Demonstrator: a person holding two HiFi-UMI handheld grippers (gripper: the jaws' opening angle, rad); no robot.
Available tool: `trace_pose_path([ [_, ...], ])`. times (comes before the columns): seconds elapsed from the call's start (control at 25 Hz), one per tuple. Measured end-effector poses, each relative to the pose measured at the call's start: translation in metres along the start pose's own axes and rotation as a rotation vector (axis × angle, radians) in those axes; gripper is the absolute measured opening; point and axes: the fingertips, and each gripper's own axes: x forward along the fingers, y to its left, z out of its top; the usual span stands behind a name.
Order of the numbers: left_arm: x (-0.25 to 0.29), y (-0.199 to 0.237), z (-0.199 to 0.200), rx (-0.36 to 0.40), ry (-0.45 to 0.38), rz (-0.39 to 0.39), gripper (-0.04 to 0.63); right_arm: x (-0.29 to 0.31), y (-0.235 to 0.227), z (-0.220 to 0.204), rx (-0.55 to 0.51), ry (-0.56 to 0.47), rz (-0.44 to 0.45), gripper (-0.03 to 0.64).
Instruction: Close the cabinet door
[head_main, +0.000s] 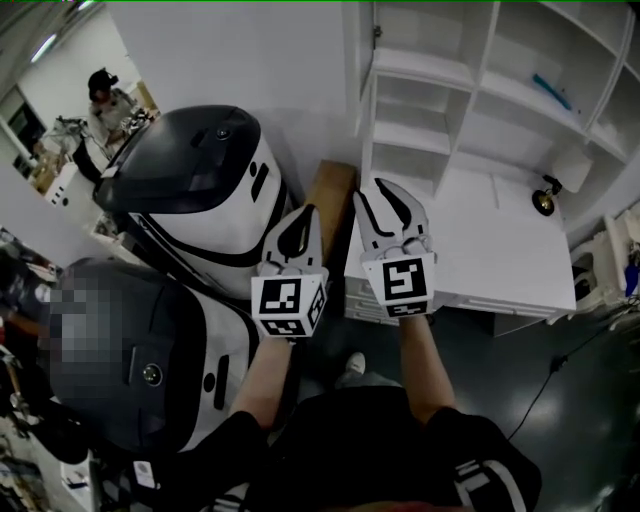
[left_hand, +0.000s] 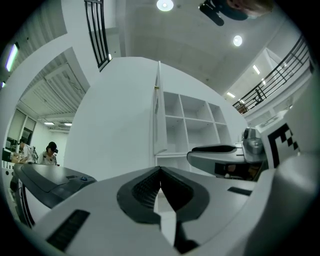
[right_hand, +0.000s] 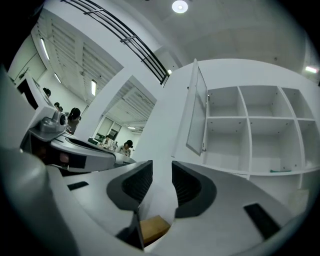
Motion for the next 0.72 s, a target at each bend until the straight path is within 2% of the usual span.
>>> trace_pose_path([
  [0.16,0.019,0.004,0.010,0.012,-0.041,-0.013,0.011,0.019,-0.011,0.005,-0.031,-0.024,-0.017,0.121],
  [0.32,0.036,0.014,0.018,0.027,-0.065,-0.010,0.011,0.042,-0.019,0.007,-0.030,-0.042,-0.025,0.153],
  [0.72,0.068,0.025,0.032,0.042,-0.124,-0.018,0.011,0.075,-0.036,0.019,-0.049,-0.099,-0.060,0.161],
])
